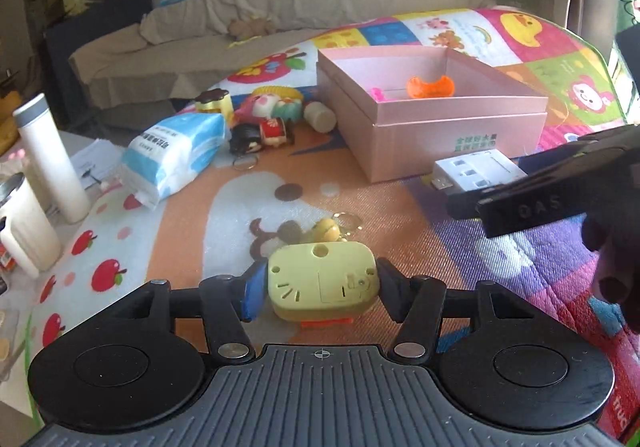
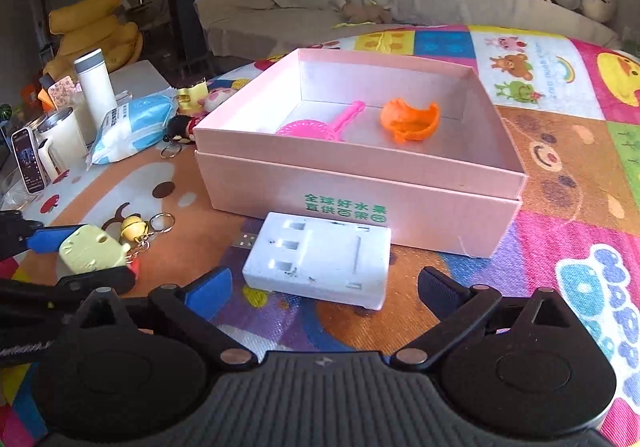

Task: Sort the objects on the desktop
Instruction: 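Grasp the yellow Hello Kitty toy with the left gripper while the right grasps the white charger, then lower both held items into the pink box and open both grippers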

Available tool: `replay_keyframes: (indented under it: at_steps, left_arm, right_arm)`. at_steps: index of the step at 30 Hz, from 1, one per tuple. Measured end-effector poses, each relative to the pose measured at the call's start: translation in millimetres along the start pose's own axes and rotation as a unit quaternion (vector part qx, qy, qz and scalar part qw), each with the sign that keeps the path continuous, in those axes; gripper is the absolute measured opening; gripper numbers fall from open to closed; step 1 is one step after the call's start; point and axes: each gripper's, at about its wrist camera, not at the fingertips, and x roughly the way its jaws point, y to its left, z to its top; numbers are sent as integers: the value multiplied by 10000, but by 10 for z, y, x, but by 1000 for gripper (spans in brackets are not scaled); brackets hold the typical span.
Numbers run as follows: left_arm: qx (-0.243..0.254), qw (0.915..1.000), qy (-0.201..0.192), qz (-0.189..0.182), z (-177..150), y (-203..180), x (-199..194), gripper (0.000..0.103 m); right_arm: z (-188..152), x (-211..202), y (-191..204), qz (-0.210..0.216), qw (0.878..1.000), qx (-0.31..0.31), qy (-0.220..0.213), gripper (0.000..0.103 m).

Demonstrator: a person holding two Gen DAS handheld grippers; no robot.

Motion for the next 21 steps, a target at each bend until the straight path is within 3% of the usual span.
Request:
replay_keyframes:
  at_steps: [2,5,11,13,17,19,21]
  left_arm:
    - [-16,10000,15,-37,-33,36,-72,62]
    - [-11,10000,-56,-40,-81,77,-201,62]
    - [42,9988,-432,-241,-31,43,-576,61]
    - [227,9962,-767,-345,124,-42,-734,61]
    - [804,9843,-1507,-449,566,-311,-917,61]
    - [974,9768,-1854,-442,822,-424,-919,61]
    - [956,9733,-2010,-568,1117,-489,-820,61]
  right_arm:
    - [39,102,28,-119,9999,-1,37,99]
    - [67,88,32,-60,9999,-45,84,82]
    - [-50,-518,-15,242,9990,-366,1,81]
    - [-49,-843,-60,318,9983,-439,-221,81]
    - [224,-1577,-222,9,9906,-571,-1240,81]
    - [395,-1780,-326,-187,9842,-589,-1659,81]
    - [571,-1823,-434,-403,9812,-518,-1816,81]
